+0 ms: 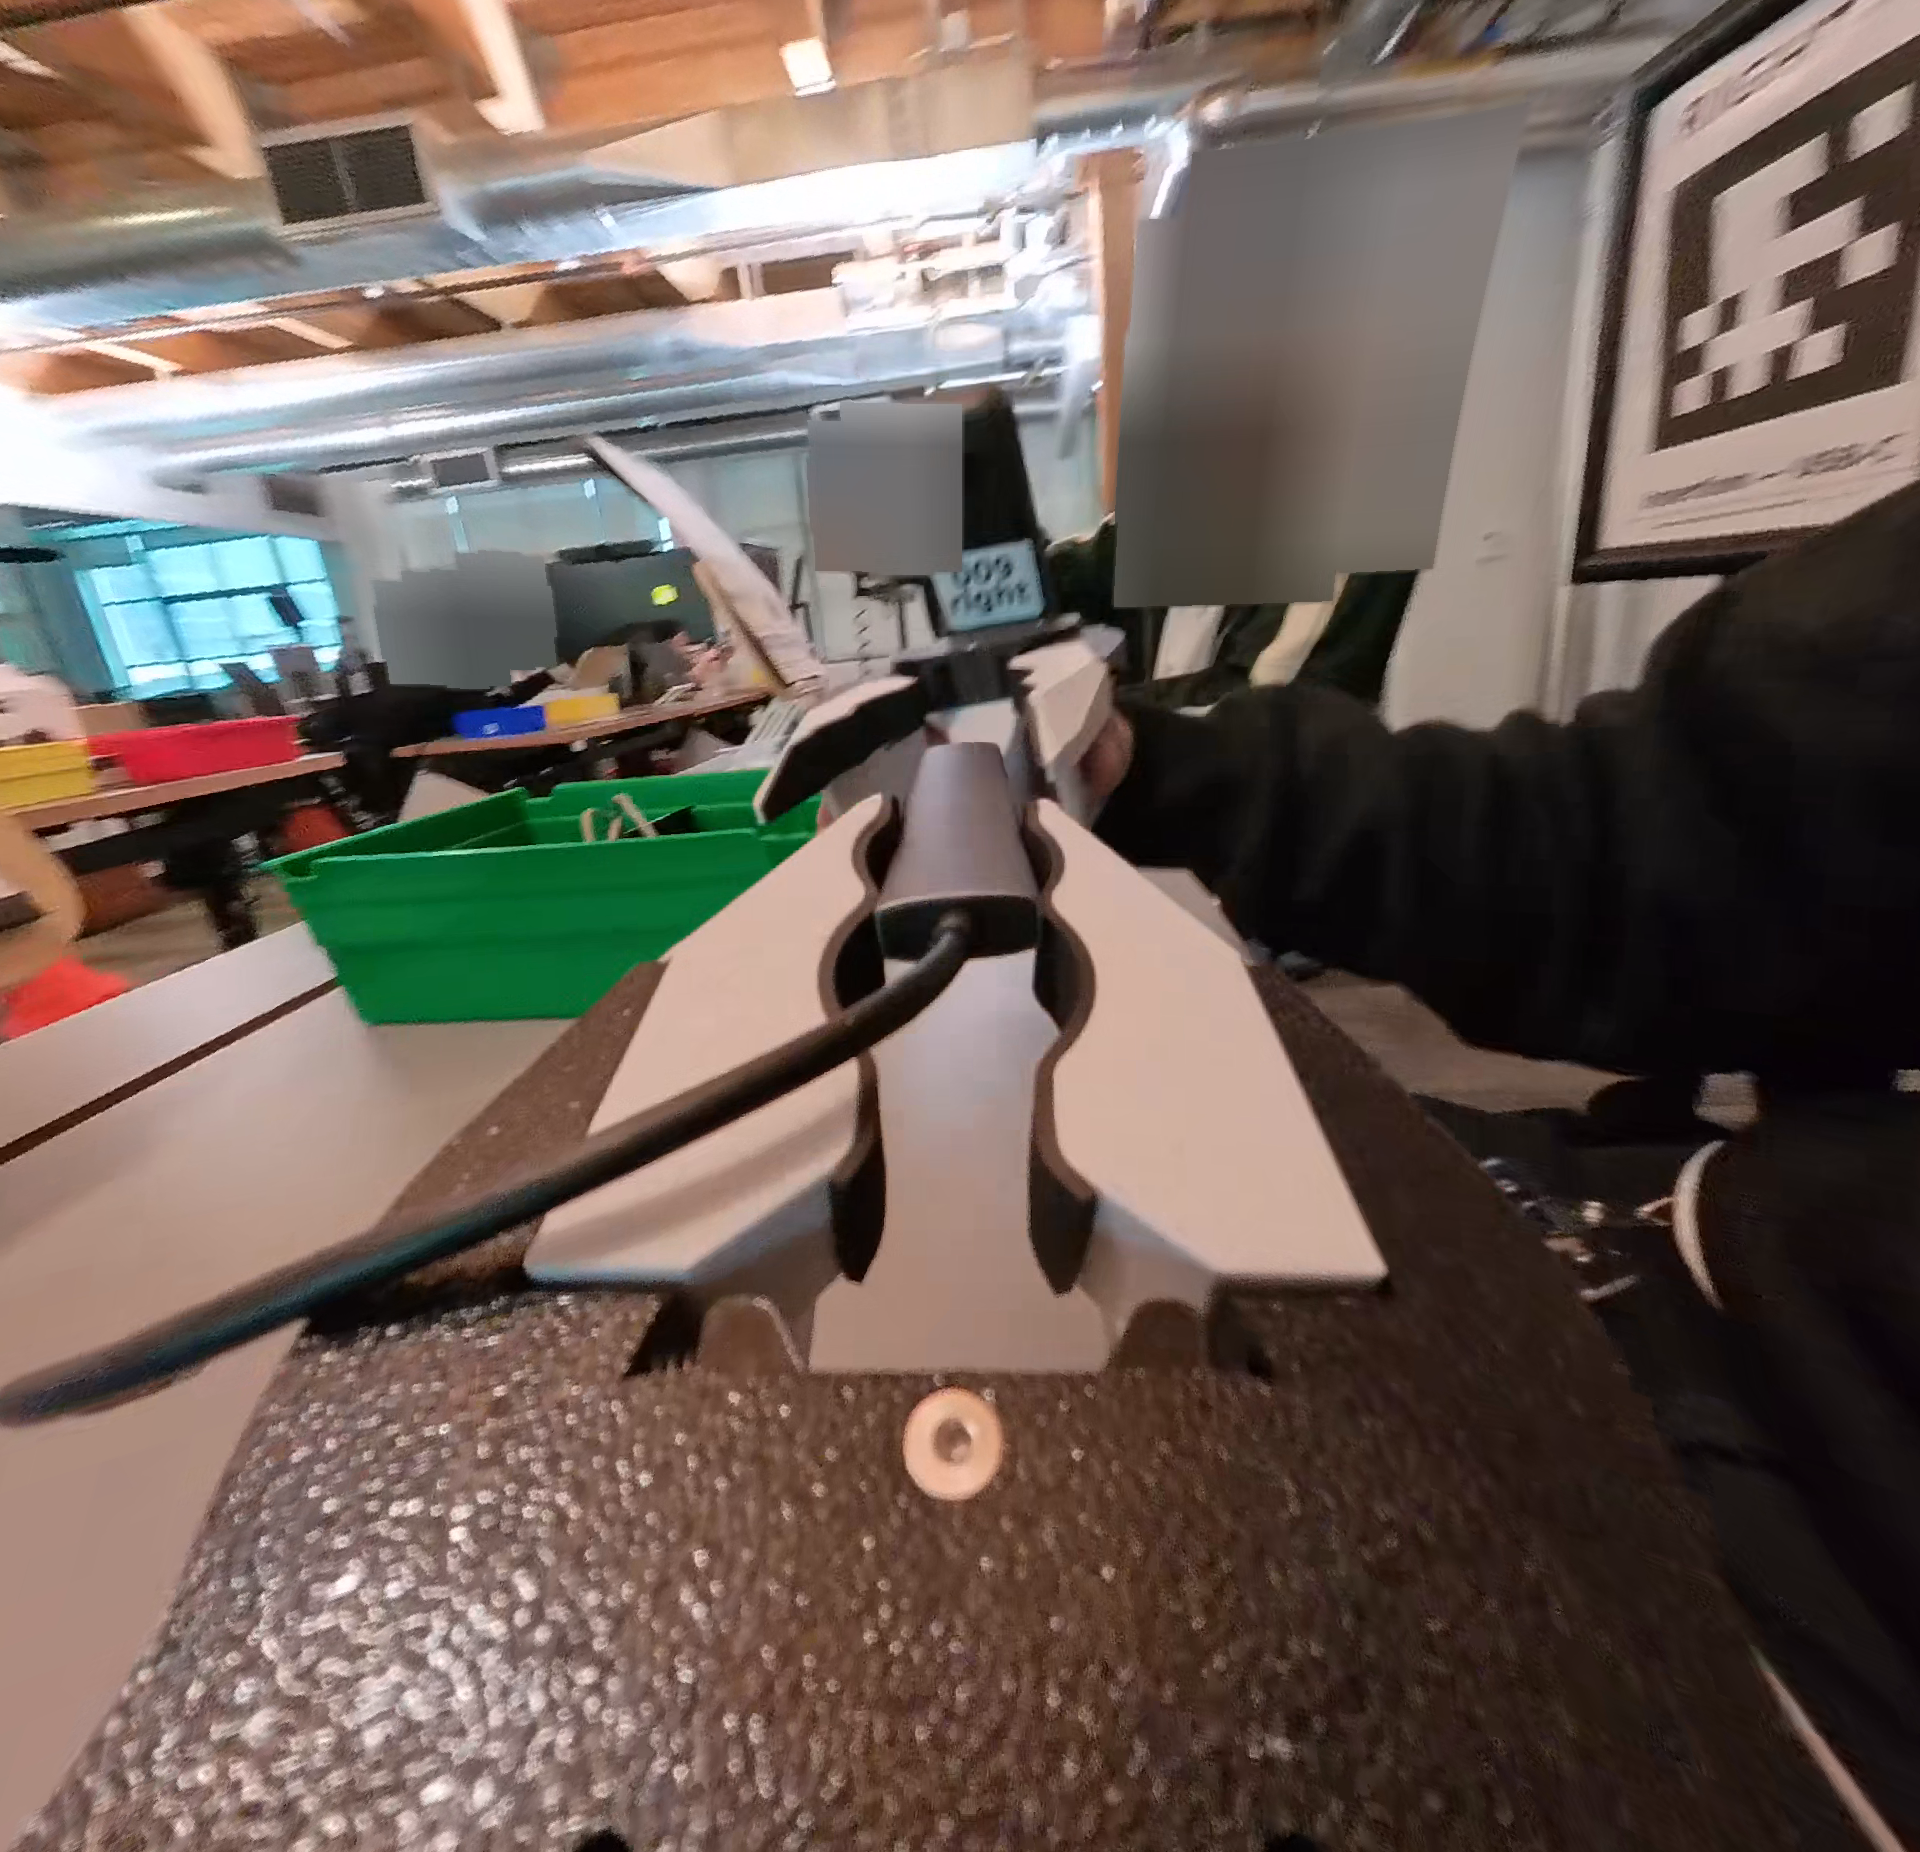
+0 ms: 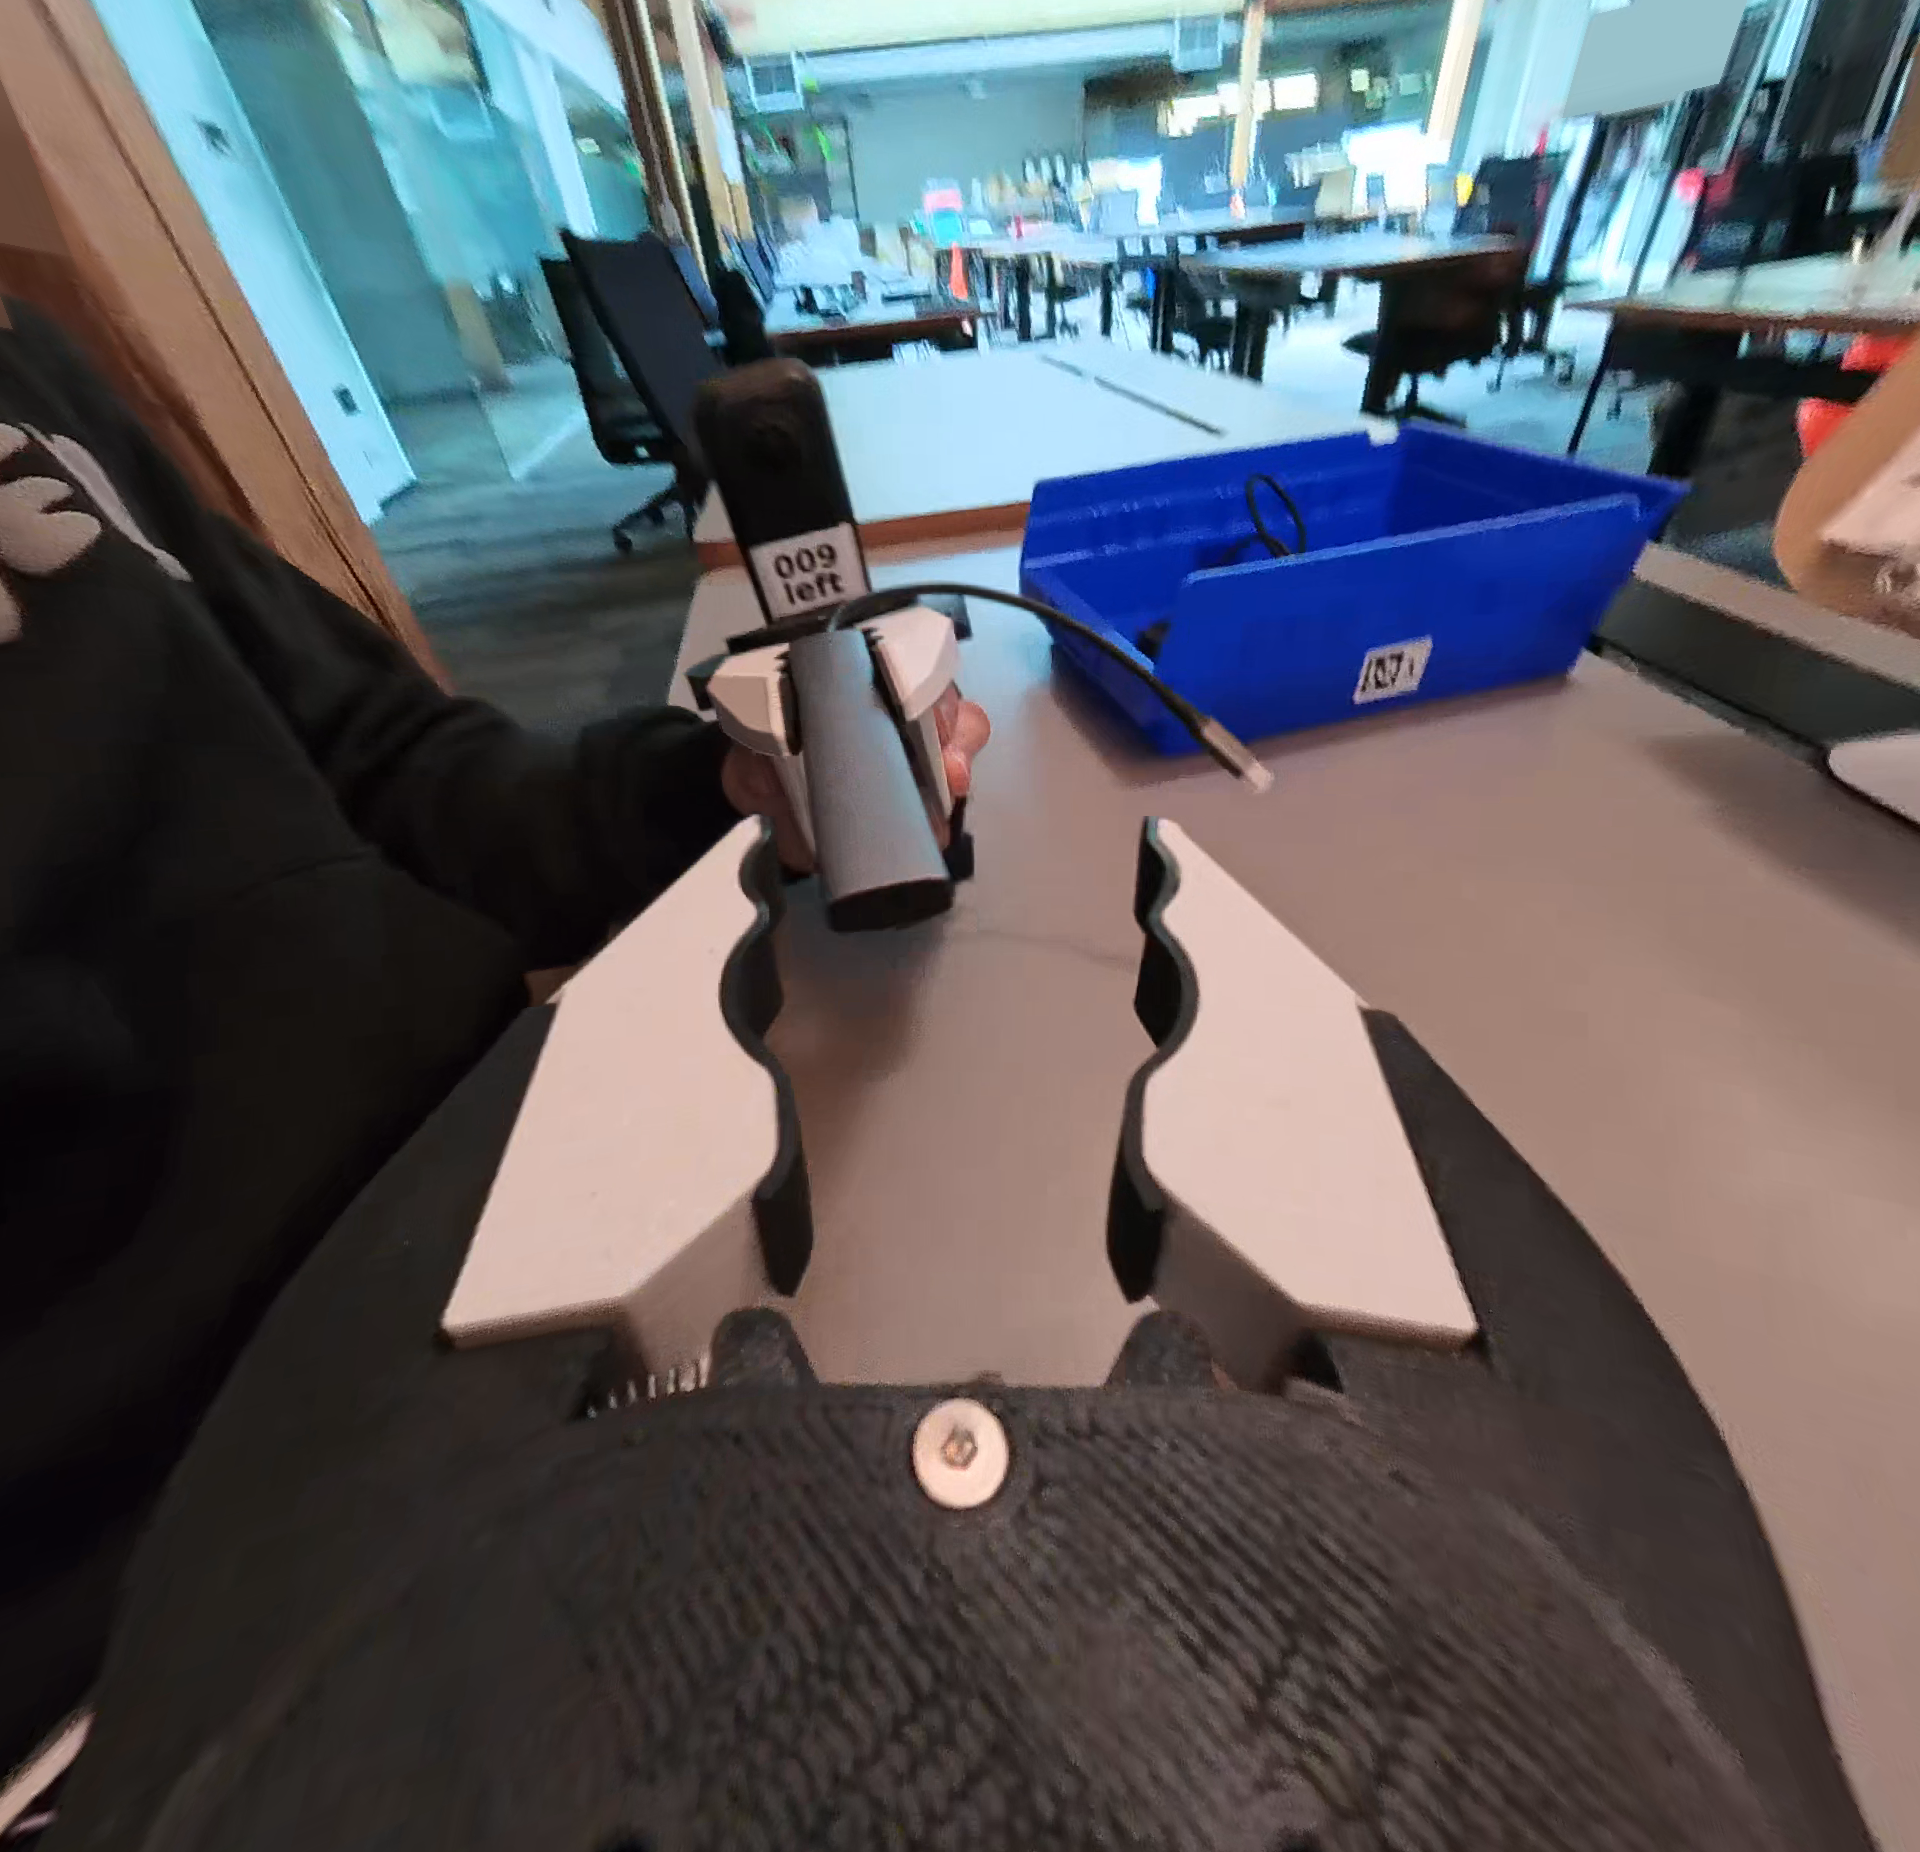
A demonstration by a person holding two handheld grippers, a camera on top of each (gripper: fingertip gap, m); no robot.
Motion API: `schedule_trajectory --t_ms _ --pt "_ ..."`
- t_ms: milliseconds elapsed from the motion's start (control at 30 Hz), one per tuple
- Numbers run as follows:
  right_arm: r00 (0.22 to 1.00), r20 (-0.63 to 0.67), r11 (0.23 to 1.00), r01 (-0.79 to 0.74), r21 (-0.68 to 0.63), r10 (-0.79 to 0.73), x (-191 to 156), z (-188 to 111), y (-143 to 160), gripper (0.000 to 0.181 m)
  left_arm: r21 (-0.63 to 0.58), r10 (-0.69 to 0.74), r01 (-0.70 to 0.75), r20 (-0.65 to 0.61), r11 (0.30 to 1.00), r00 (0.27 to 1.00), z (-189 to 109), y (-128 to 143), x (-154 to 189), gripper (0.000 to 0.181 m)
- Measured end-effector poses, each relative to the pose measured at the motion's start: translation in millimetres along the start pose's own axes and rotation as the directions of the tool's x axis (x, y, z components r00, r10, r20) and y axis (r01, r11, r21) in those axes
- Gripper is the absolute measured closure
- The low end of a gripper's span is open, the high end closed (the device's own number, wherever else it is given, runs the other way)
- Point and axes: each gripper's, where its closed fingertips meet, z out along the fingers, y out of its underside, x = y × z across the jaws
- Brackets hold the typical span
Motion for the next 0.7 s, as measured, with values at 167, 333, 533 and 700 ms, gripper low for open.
schedule_trajectory --t_ms 167,333,533,700 --pt "0.995 0.071 0.996 0.062 0.072 -0.067 -21 4 3 0.138 0.017 -0.039 0.04 -0.056 0.999 0.998 1 -2 6 0.16" --pt "0.994 0.078 0.993 0.068 0.092 -0.075 -27 9 2 0.16 -0.002 -0.043 0.043 -0.071 0.999 0.997 3 1 9 0.16" --pt "0.995 0.029 0.994 0.091 0.067 -0.093 -20 6 1 0.159 0.011 -0.032 0.032 0.008 0.999 0.999 2 2 -1 0.149" --pt "0.932 -0.33 0.982 0.181 0.058 -0.152 42 -57 -52 0.16 -0.006 0.005 -0.004 0.156 1.0 0.988 -1 5 -20 0.107"
